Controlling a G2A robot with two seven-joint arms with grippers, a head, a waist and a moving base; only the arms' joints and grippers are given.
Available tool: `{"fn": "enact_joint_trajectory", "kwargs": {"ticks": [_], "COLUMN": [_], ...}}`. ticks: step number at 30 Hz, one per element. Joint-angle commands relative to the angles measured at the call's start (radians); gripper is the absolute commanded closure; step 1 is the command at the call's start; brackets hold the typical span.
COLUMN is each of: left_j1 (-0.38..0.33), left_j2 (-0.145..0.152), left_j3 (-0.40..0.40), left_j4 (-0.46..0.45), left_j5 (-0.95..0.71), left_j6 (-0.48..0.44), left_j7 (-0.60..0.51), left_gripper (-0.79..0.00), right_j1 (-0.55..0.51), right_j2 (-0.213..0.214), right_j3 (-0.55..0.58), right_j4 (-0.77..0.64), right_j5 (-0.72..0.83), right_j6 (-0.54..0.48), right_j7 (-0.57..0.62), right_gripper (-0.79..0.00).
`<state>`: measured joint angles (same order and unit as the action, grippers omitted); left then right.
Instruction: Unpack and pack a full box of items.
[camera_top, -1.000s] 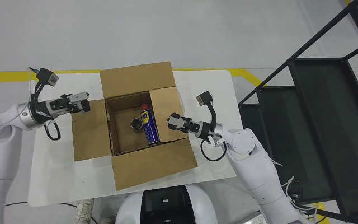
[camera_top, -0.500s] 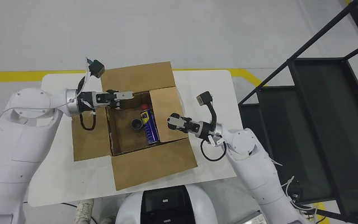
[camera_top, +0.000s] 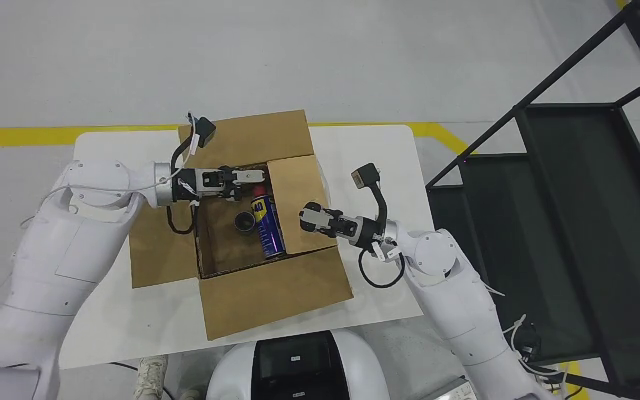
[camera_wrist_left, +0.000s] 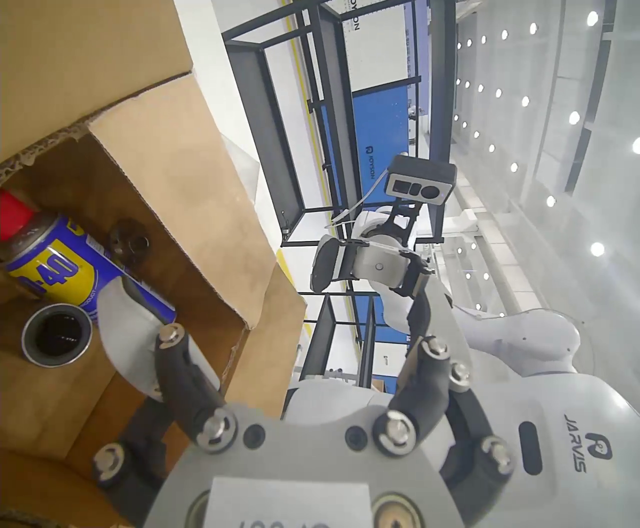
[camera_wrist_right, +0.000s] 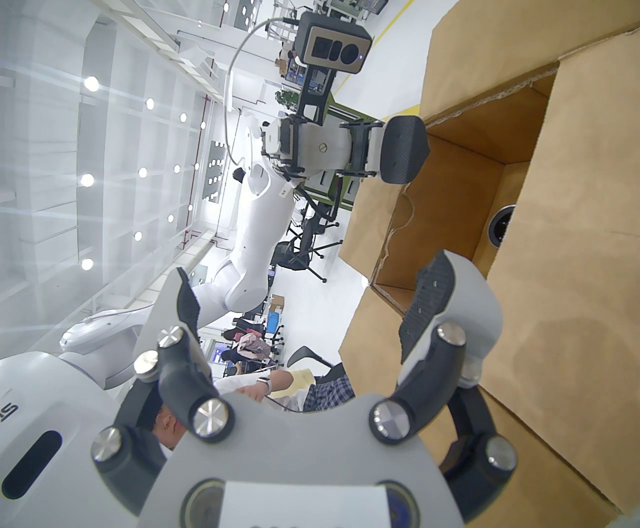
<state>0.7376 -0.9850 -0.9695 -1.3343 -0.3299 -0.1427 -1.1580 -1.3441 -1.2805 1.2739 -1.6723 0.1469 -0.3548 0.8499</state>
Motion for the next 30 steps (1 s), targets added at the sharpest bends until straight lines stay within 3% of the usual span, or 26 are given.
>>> {"fn": "enact_joint_trajectory", "kwargs": {"ticks": [1, 8, 11, 14, 21, 30], "left_j1": [0.000, 0.004, 0.021, 0.014, -0.062, -0.139], "left_j2": [0.000, -0.001, -0.010, -0.031, -0.103, -0.183], "left_j3": [0.000, 0.001, 0.028, 0.085, 0.210, 0.315], "left_j4": [0.000, -0.001, -0.010, 0.008, 0.174, 0.361], "left_j5": [0.000, -0.002, 0.029, 0.027, -0.022, -0.014], "left_j6": [0.000, 0.002, 0.010, 0.002, -0.040, -0.083], "left_j7": [0.000, 0.007, 0.077, 0.096, 0.158, 0.187], "left_gripper": [-0.785, -0.785, -0.785, -0.785, -0.785, -0.785], "right_j1": [0.000, 0.000, 0.000, -0.001, -0.029, -0.050], "right_j2": [0.000, 0.000, 0.000, 0.000, 0.009, 0.020], "right_j3": [0.000, 0.000, 0.000, 0.000, -0.001, -0.001], "right_j4": [0.000, 0.000, 0.000, -0.001, -0.063, -0.098], "right_j5": [0.000, 0.000, 0.000, -0.001, -0.051, -0.053], "right_j6": [0.000, 0.000, 0.000, 0.002, 0.025, 0.029], "right_j7": [0.000, 0.000, 0.000, -0.004, -0.016, -0.005], "right_gripper": [-0.785, -0.785, -0.785, -0.785, -0.785, -0.785]}}
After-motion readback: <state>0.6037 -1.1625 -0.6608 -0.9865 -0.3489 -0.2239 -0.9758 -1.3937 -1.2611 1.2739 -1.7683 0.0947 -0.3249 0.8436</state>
